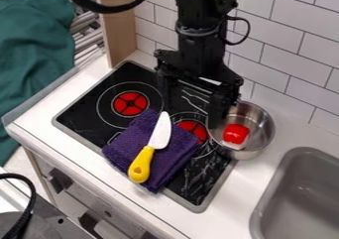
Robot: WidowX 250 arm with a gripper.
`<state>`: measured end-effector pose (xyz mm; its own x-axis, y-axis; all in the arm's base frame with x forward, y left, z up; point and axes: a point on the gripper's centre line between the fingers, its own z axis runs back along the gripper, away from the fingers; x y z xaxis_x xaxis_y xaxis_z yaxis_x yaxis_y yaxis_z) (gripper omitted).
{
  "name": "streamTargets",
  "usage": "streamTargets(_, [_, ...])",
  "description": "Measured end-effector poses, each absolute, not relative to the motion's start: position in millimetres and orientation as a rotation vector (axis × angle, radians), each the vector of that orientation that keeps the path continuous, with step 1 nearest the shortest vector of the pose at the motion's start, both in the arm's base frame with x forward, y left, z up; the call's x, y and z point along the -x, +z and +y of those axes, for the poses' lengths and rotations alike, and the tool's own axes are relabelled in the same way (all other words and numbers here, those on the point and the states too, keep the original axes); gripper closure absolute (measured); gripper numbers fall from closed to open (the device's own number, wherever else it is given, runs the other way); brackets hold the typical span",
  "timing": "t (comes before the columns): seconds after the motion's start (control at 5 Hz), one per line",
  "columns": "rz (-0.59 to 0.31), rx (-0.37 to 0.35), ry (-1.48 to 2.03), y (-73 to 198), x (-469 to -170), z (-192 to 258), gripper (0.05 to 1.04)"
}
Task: Move the yellow knife in the left side of the stove
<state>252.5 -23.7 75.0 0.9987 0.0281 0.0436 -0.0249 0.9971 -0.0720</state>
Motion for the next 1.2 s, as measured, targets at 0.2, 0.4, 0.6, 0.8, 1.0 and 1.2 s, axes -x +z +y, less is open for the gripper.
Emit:
streamTargets(0.2, [-0.012,0.069,0.031,67,-246,-23,0.073])
streamTargets(0.4, [0.029,0.057,0.057,52,-227,-14,0.073])
streamTargets(0.6, [0.019,0.069,0.087,42,-215,0,0.073])
streamTargets(0.8, [-0.008,0.062,0.102,34,-210,16,0.073])
streamTargets(1.0, [0.012,0.054,0.107,17,-208,28,0.073])
streamTargets(1.2, [0.069,0.066,0.125,-5,-205,27,0.073])
